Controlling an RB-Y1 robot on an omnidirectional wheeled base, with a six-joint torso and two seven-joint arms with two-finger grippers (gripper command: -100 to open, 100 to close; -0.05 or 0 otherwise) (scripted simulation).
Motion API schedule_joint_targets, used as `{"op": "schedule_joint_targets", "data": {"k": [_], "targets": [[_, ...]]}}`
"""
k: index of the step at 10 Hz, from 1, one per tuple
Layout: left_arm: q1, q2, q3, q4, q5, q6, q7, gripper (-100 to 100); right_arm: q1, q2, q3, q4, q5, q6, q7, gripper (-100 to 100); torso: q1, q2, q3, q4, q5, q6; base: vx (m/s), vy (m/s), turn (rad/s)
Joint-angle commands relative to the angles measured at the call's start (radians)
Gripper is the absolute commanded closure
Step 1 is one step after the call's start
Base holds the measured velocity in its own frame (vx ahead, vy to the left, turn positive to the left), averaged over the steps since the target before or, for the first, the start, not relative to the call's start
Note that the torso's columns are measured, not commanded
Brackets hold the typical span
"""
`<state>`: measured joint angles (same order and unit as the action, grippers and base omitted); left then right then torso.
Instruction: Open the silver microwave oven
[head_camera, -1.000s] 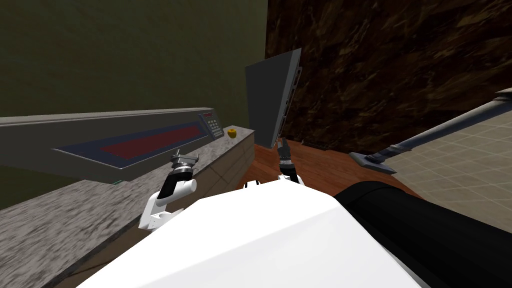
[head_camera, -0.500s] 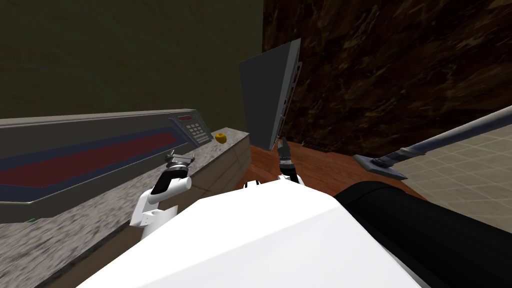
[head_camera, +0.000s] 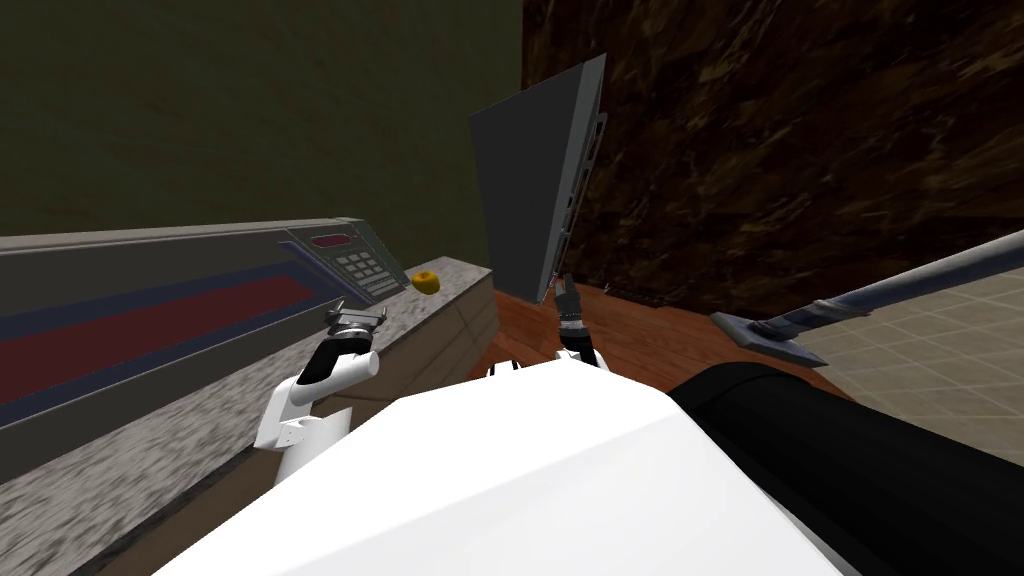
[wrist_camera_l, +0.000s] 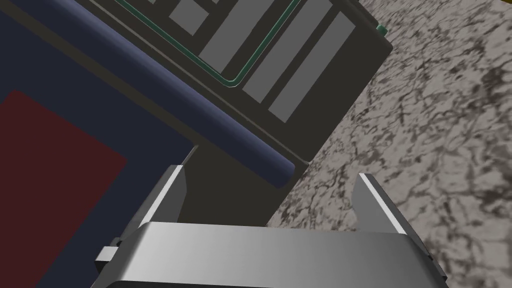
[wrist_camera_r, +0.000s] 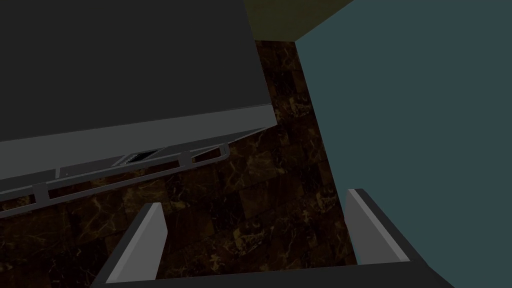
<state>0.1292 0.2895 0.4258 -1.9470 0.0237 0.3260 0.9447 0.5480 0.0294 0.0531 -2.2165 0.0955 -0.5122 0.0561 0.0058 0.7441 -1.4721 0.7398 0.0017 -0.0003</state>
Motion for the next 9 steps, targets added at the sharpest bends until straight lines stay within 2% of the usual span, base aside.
{"op": "schedule_joint_targets", "data": {"k": [1,2,9], "targets": [[0.001,0.018,-0.039,-0.012,0.017,-0.001,-0.001,100,0.0,0.0,0.0,0.0,0.0,0.0,0.0,0,-0.002,-0.002,-0.001,-0.001,0.0,0.0,-0.185,0.027,-0.186],[0.001,0.018,-0.039,-0.012,0.017,-0.001,-0.001,100,-0.001,0.0,0.0,0.0,0.0,0.0,0.0,0,-0.003,0.004,0.002,0.001,-0.001,0.001,-0.24,0.065,-0.133],[0.004,0.082,-0.177,-0.053,0.078,-0.002,-0.005,100,-0.001,0.0,0.0,0.0,0.0,0.0,0.0,0,-0.006,-0.005,-0.004,-0.002,-0.002,0.0,-0.249,0.088,-0.14]]}}
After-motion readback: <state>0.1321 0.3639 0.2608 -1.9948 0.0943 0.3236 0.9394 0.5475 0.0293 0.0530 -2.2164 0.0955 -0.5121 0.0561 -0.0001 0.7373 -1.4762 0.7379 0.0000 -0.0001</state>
